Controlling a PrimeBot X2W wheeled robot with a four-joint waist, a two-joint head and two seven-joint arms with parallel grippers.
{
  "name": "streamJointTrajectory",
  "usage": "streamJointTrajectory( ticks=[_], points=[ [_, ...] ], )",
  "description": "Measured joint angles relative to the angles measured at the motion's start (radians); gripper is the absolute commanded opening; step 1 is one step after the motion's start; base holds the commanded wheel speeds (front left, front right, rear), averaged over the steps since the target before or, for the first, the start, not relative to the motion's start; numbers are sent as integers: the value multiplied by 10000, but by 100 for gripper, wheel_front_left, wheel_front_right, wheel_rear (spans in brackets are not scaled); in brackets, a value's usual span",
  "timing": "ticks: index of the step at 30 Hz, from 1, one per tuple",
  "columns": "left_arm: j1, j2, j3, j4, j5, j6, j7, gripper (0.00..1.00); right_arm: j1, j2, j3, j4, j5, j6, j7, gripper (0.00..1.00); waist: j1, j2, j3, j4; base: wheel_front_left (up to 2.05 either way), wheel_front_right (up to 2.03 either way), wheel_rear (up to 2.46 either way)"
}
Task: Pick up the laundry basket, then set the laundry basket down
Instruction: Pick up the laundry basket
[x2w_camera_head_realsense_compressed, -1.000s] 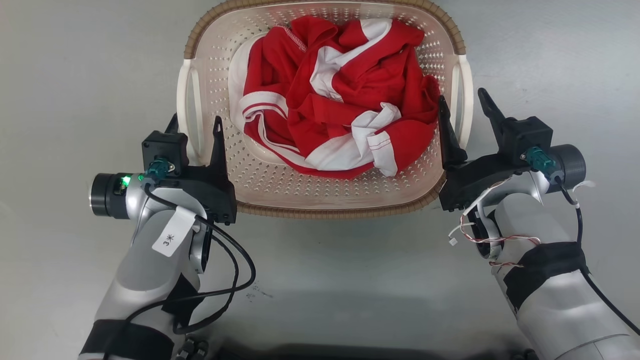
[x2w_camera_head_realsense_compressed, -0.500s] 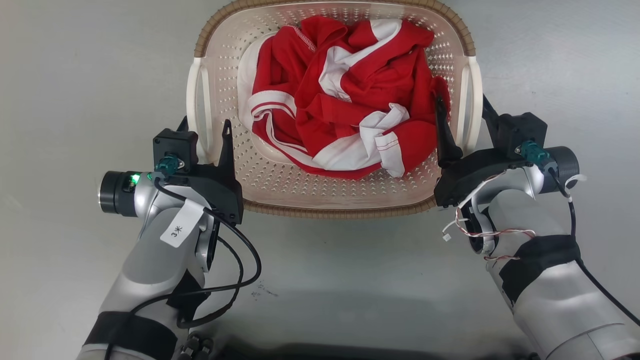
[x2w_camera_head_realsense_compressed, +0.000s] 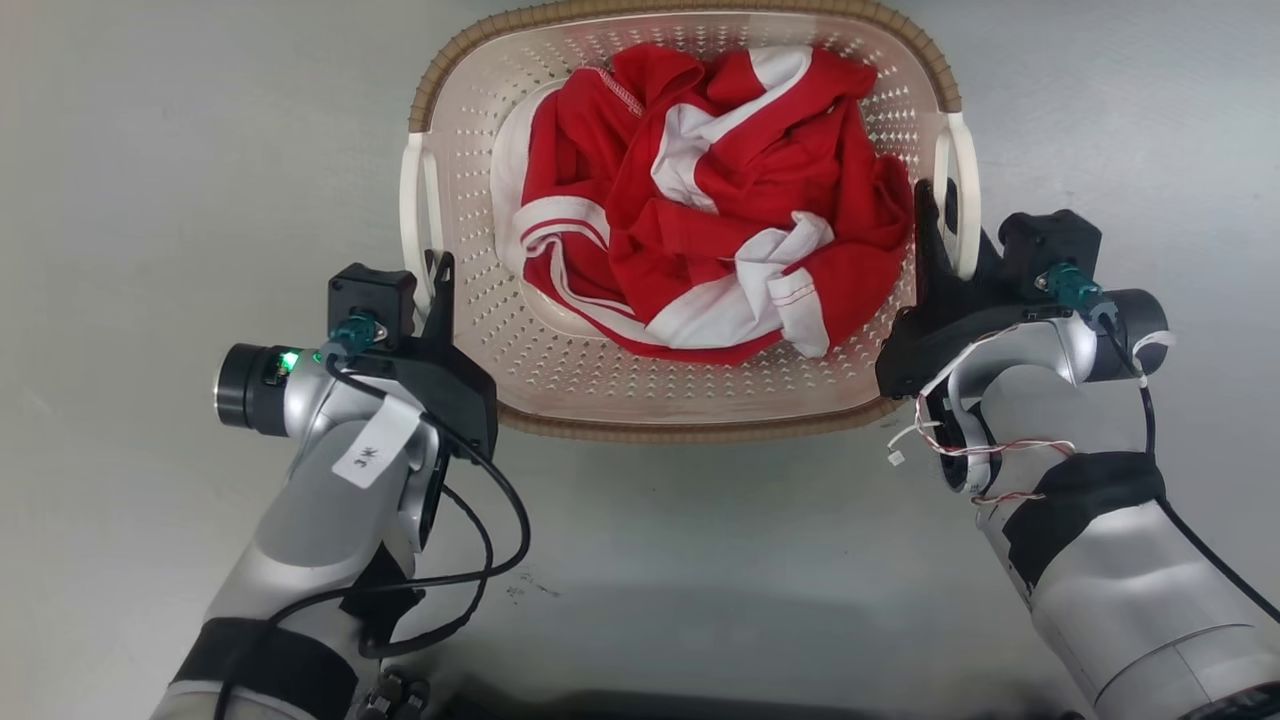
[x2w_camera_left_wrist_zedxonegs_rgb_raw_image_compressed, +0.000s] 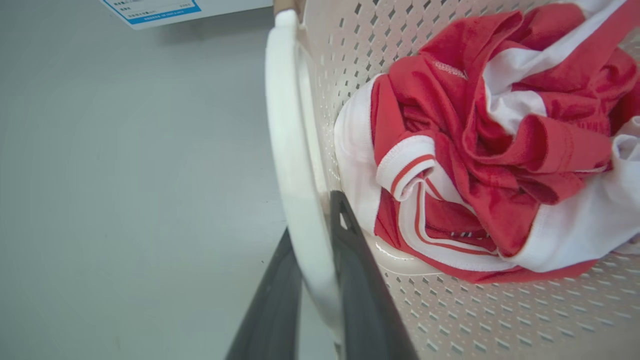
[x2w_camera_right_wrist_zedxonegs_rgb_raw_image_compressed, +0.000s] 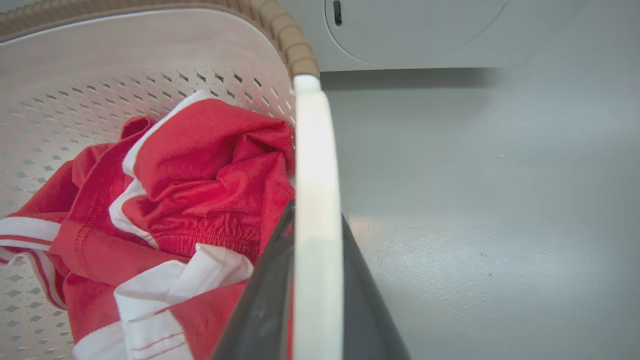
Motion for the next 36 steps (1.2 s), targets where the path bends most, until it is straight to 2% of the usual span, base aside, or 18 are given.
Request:
streamJointTrajectory(
  ticks=[1, 19, 36],
  points=[
    [-7, -8, -79, -4, -54, -2, 12, 0, -37, -13, 4, 40, 46, -73, 0, 0, 0, 0, -9, 0, 0, 0, 0],
    [-119, 10, -1223, 102, -1106, 180, 198, 0, -16, -69, 523, 871, 968, -148, 0, 0, 0, 1, -652, -36, 0, 0, 0],
    [444, 50, -2336, 127, -2104, 366, 614, 0, 434, -69, 1348, 1580, 2002, -148, 113, 0, 0, 0, -2052, -143, 0, 0, 0]
  ],
)
